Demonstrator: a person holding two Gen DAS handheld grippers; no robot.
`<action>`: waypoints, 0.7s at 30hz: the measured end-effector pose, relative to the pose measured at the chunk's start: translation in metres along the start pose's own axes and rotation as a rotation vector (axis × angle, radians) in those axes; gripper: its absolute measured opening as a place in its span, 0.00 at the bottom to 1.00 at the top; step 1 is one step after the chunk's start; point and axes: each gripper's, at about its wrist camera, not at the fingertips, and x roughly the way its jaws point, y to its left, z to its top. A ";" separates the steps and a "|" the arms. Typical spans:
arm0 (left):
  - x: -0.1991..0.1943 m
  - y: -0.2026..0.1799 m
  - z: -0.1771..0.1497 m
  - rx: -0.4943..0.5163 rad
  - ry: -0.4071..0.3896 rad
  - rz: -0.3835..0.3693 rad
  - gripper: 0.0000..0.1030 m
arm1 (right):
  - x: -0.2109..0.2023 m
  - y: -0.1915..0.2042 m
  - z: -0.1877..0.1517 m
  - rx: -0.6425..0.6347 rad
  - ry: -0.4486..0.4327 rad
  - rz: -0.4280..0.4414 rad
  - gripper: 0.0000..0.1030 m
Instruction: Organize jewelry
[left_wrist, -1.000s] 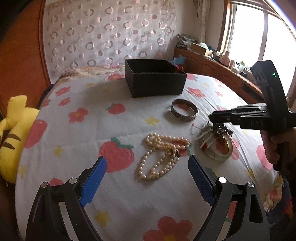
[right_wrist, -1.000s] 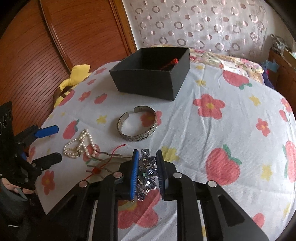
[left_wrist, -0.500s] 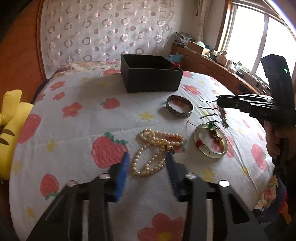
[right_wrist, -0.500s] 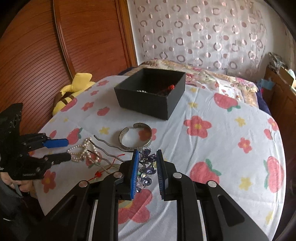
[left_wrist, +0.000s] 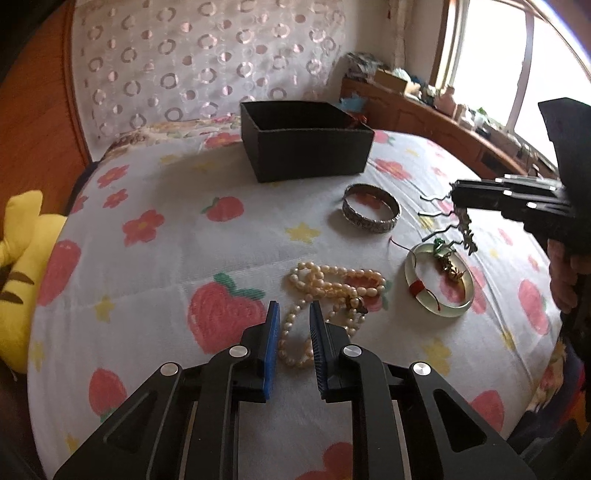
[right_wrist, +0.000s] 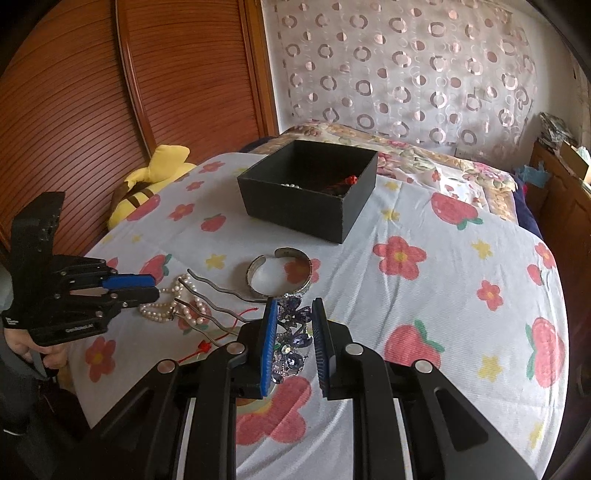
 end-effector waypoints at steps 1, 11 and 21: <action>0.003 -0.002 0.002 0.015 0.008 0.004 0.15 | 0.000 0.000 0.000 0.000 0.000 -0.001 0.20; 0.017 -0.010 0.020 0.097 0.031 -0.035 0.04 | -0.006 -0.001 0.002 0.003 -0.012 0.001 0.20; -0.025 -0.013 0.036 0.059 -0.104 -0.055 0.03 | -0.019 -0.003 0.008 0.006 -0.043 0.002 0.20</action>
